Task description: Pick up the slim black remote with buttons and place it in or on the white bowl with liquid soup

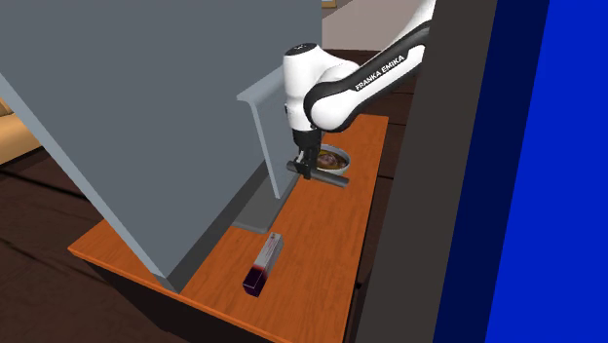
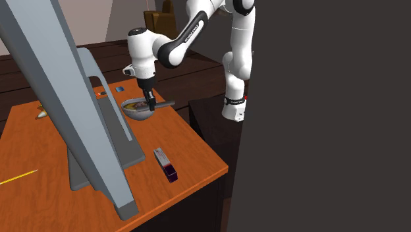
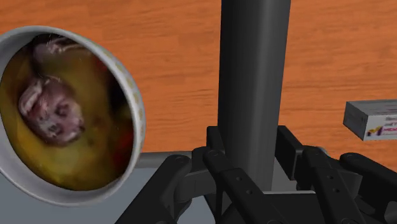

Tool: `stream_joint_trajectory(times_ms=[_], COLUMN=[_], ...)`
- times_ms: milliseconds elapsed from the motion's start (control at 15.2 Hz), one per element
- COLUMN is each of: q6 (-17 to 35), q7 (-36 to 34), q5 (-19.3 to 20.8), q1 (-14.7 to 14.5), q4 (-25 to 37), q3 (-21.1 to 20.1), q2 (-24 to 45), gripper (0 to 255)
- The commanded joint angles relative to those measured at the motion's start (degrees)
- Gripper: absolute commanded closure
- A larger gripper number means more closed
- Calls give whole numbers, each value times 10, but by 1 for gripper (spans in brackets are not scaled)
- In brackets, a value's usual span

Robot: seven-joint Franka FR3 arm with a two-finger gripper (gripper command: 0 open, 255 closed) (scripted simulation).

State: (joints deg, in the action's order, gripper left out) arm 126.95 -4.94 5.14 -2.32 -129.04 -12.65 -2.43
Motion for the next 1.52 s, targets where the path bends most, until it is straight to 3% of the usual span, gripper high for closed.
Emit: stream_joint_trajectory(times_ms=[0, 792, 1452], q6=[-1, -15, 53], q7=[27, 172, 162], q5=[4, 11, 20], q1=[14, 91, 90], q4=[18, 157, 128], q3=[15, 84, 86], q2=[15, 129, 169], gripper=[255, 255, 255])
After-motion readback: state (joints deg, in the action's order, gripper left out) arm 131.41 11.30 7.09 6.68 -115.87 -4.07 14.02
